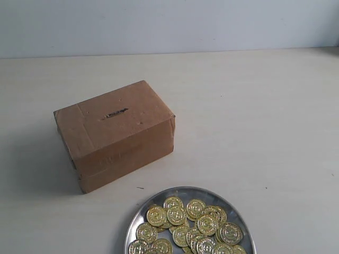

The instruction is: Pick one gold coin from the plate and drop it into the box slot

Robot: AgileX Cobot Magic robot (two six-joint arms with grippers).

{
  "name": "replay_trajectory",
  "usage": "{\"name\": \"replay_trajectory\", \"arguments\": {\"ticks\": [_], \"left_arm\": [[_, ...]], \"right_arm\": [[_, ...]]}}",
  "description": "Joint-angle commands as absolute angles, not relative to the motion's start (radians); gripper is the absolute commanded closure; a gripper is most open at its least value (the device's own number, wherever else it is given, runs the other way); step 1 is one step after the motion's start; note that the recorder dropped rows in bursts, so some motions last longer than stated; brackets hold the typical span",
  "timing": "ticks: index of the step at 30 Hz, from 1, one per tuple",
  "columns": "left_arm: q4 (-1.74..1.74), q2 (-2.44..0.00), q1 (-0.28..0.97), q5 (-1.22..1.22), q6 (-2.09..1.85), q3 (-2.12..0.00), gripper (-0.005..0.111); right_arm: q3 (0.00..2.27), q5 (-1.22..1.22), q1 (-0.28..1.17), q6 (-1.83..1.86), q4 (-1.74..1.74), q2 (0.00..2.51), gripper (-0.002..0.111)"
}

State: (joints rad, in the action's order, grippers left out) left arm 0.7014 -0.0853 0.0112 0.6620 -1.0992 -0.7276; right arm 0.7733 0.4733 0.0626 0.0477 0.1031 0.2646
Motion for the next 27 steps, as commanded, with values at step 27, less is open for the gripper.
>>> {"name": "replay_trajectory", "arguments": {"ticks": [27], "left_arm": [[0.664, 0.0, 0.019, 0.658, -1.092, -0.511, 0.107]], "right_arm": [[0.707, 0.461, -0.046, 0.052, 0.104, 0.024, 0.108]]}}
